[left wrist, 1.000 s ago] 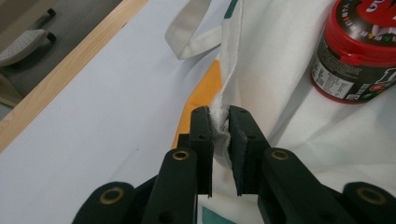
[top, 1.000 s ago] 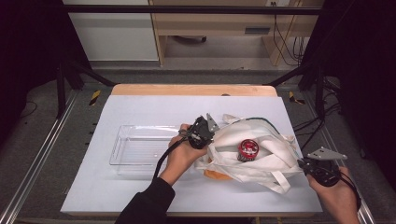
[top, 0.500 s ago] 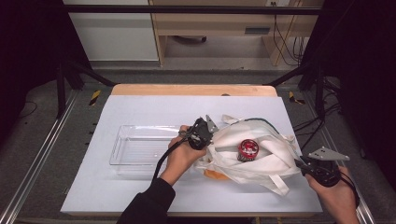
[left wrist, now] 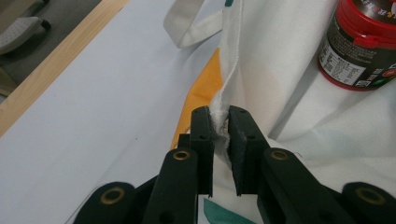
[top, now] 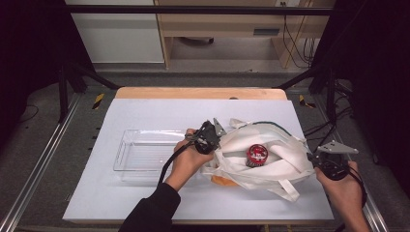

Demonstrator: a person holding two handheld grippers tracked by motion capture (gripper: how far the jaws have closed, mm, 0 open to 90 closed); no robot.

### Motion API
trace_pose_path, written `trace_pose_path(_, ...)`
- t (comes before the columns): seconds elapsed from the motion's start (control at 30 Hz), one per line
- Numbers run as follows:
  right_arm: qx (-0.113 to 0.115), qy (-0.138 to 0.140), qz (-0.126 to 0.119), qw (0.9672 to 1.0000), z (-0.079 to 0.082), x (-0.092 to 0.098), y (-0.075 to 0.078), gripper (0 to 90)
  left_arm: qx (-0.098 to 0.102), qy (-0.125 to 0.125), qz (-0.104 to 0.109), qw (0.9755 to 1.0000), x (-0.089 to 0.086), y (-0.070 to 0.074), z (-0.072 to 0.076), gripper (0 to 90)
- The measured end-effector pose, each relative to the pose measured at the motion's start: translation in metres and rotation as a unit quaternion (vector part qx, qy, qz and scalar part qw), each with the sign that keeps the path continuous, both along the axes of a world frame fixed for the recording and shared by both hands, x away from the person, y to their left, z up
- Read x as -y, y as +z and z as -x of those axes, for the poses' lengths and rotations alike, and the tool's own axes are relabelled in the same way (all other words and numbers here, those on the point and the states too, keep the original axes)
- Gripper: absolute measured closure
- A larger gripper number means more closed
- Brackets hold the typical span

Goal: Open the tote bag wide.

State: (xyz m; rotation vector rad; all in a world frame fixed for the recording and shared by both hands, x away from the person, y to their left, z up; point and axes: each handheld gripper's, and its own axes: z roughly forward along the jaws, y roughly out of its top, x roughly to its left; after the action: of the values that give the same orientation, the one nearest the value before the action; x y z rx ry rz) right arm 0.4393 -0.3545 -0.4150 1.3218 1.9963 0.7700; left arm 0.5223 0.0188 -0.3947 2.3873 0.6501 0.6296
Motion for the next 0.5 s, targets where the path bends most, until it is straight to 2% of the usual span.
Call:
trace_pose_path(0.07,0.001,-0.004,0.001,1.0,-0.002,0.003,0.001,88.4,-0.003,0.002,-0.002,1.0,0.0,-0.001,-0.002,80.7)
trace_pose_path(0.2,-0.017,-0.004,0.013,0.9998,-0.007,0.006,-0.013,88.5,-0.01,0.008,-0.019,0.9997,0.002,-0.007,-0.006,80.7)
trace_pose_path(0.37,-0.031,-0.011,-0.003,0.9995,-0.011,0.018,-0.03,88.3,-0.021,0.017,-0.037,0.999,0.001,-0.01,-0.008,80.8)
trace_pose_path(0.5,-0.03,-0.007,-0.007,0.9995,-0.01,0.019,-0.03,88.0,-0.022,0.017,-0.037,0.9989,0.0,-0.011,-0.008,80.9)
